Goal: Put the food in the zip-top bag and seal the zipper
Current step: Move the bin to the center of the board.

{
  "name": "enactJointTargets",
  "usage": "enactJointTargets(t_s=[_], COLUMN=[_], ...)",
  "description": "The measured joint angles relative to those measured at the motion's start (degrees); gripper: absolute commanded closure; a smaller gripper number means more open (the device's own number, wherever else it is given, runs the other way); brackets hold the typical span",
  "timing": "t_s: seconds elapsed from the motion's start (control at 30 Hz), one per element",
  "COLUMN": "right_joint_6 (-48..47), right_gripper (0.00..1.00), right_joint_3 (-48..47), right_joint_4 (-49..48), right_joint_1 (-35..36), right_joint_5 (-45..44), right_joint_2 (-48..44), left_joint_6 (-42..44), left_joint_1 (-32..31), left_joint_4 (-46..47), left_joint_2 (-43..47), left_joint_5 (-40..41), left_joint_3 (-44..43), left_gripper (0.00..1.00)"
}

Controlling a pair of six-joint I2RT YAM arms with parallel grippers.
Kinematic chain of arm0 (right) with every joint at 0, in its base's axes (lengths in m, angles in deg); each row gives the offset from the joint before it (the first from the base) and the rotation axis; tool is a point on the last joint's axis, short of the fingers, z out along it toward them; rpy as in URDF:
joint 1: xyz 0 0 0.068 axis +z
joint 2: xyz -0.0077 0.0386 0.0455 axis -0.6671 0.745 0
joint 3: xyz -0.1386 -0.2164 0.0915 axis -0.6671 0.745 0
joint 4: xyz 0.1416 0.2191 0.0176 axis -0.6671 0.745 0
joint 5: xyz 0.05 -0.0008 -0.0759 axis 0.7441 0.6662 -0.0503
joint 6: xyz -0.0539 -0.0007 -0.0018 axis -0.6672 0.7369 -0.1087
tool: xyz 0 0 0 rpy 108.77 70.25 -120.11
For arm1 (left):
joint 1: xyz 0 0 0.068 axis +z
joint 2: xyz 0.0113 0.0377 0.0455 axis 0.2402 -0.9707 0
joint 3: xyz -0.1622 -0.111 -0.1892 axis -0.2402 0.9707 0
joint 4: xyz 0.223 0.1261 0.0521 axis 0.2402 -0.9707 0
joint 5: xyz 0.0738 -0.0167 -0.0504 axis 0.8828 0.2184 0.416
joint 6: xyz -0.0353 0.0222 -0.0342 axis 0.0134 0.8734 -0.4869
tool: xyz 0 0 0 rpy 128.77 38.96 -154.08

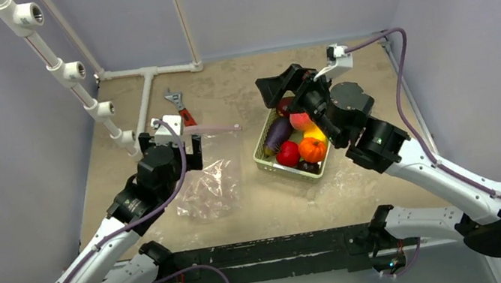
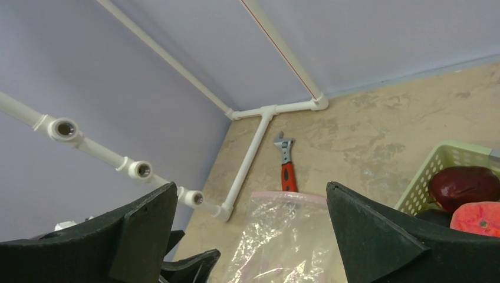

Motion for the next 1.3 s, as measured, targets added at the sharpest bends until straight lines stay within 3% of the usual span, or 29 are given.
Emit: enactJointTargets(t_s=[0.57,1.3], right_joint_6=[-2.16,1.03], right_gripper=[0.04,0.16], right_joint_3=[-1.09,-11.08], right_joint_4=[0.46,13.2], right_joint_1=[0.0,0.0], right_joint_5=[4.24,4.79], right_joint_2=[6.99,31.47], left_joint_6=[0.0,0.0], left_joint_1=[0.0,0.0], left_joint_4=[0.0,0.0], left_joint_2=[0.22,0.72], left_joint_5=[-0.22,-0.83], left_joint_3=[0.0,0.0], left_gripper=[0.06,0.07])
